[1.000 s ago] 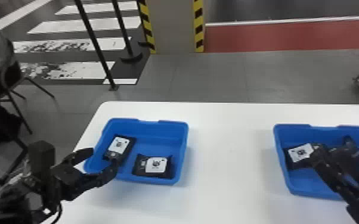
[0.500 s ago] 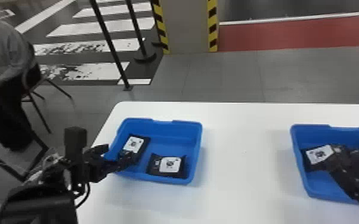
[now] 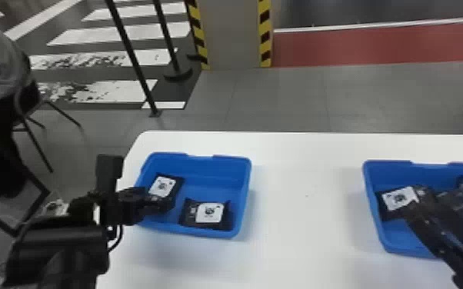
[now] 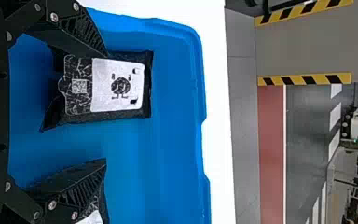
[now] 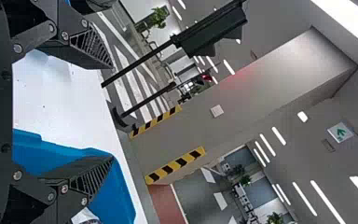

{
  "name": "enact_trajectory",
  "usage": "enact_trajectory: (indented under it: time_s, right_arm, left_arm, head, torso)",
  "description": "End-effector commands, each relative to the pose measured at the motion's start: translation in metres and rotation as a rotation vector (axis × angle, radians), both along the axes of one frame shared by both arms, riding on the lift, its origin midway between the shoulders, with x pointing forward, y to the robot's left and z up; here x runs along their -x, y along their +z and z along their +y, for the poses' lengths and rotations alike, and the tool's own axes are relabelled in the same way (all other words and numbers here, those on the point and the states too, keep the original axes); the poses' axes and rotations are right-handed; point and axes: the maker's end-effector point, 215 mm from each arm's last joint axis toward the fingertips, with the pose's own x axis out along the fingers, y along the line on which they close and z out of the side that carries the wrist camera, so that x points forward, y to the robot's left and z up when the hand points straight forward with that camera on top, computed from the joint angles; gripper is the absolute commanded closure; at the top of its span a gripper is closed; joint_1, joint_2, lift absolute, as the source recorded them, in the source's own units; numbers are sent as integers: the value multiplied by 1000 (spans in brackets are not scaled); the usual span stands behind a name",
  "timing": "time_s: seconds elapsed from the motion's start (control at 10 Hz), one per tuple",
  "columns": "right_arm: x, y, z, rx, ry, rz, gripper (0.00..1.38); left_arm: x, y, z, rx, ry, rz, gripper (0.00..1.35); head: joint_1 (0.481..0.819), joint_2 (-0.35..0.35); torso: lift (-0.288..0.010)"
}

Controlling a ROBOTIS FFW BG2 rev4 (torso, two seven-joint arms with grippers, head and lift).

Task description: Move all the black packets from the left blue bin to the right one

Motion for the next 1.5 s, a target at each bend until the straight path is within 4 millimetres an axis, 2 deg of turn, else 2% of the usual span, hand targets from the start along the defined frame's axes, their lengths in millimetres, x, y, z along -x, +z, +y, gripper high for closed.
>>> enact_trajectory:
  time_s: [0.0, 0.2, 0.5, 0.8, 0.9, 1.0, 1.1, 1.2, 1.4]
  right_arm:
    - [1, -2, 1, -6, 3, 6, 364]
    - [1, -5, 3, -13, 8, 15, 364]
    - [4, -11, 4, -30, 16, 31, 363]
    - [4, -16, 6, -37, 23, 46, 363]
    - [5, -17, 7, -39, 26, 48, 363]
    - [5, -17, 7, -42, 25, 50, 363]
    - [6, -18, 7, -46, 27, 50, 363]
    - [6, -19, 7, -49, 25, 52, 363]
    - [6, -18, 8, -56, 27, 53, 363]
  left_arm:
    - [-8, -4, -6, 2, -4, 21, 202]
    - [-15, -9, -5, -14, 8, 46, 205]
    - [-9, -26, -4, -13, 42, 107, 211]
    - [-13, -27, -3, -39, 59, 129, 259]
    - [-10, -30, -1, -39, 68, 142, 441]
    - [-5, -34, 1, -28, 80, 164, 812]
    - [-2, -36, 3, -26, 85, 174, 911]
    - [1, -39, 2, -30, 79, 175, 1142]
    - [7, -42, 3, -24, 82, 186, 1199]
  head:
    - [695, 214]
    - [695, 208]
    - [695, 211]
    - [695, 213]
    - [695, 215]
    - [695, 217]
    - [695, 219]
    - [695, 221]
    - [695, 227]
  torso:
    - [-110]
    - [-110]
    - [-110]
    - [-110]
    - [-110]
    - [-110]
    - [-110]
    - [-110]
    - [-110]
